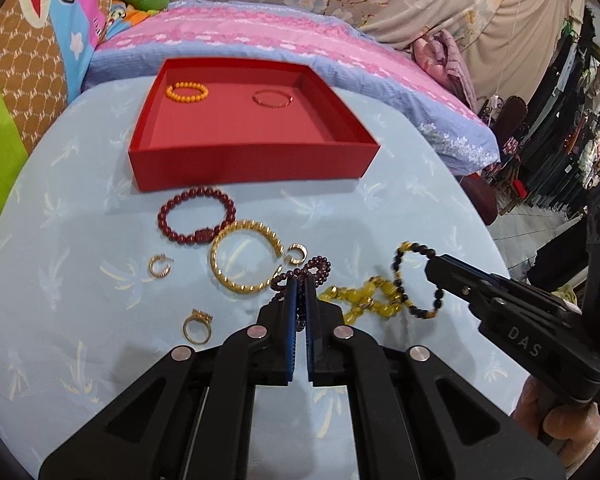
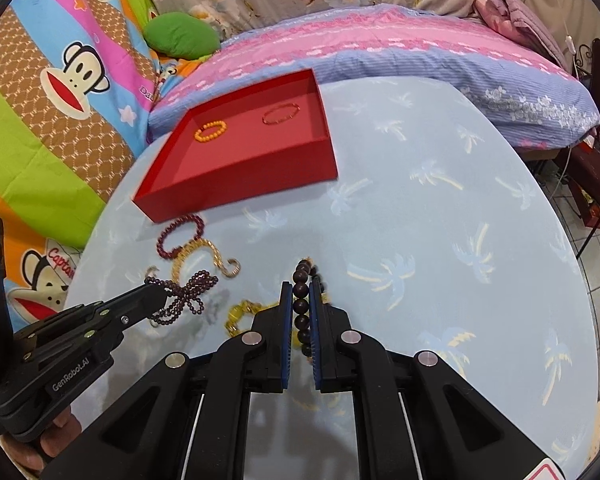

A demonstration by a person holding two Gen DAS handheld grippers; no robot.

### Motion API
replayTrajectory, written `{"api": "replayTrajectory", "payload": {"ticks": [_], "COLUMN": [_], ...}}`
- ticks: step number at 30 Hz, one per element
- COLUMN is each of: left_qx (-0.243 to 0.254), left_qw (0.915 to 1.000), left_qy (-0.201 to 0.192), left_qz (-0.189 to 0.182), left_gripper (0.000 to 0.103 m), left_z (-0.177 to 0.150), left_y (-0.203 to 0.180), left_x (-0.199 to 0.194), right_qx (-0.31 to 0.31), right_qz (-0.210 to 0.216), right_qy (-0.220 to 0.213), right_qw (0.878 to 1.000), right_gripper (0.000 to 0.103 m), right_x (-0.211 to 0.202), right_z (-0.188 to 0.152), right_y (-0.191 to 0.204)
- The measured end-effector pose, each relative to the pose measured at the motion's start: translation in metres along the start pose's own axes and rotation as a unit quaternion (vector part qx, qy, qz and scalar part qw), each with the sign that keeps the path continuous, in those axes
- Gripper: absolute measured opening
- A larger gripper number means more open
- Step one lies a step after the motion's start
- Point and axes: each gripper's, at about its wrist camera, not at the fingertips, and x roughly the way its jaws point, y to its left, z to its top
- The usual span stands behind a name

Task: Organize jewelry
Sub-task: 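Carry both bracelets into the red box and open both tools to release them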

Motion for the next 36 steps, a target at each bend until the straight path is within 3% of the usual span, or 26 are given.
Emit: {"api": "replayTrajectory", "payload": {"ticks": [11,20,29,36], "left_qx": [0.005,0.001,-0.011,-0.026], "left_qw": [0.9991,0.9978,0.9978,0.9972], "left_qy": [-0.042,-0.06,-0.046,-0.026], "left_qz": [-0.002,0.026,0.047,0.065], "left_gripper": [0.003,0.003,0.003,0.003], "left_z": [0.056,0.121,0.157,0.161], "left_y": [0.007,0.035,0.067,0.089], "left_x": [-0.011,0.025,0.075,0.108], "right_qx": [-0.022,-0.043,-0.046,-0.041], "right_qz": [0.017,0.019,0.005,0.0], "right_qy": [-0.045,-0.063,-0.047,-0.015], "right_qw": [0.999,0.997,0.998,0.999], "right_gripper": [0.008,0.008,0.008,0.008], "right_x": [-0.001,0.037,0.096,0.139], "right_z": [0.064,0.135,0.178,0.181], "right_y": [0.017,0.033,0.035,0.031]}}
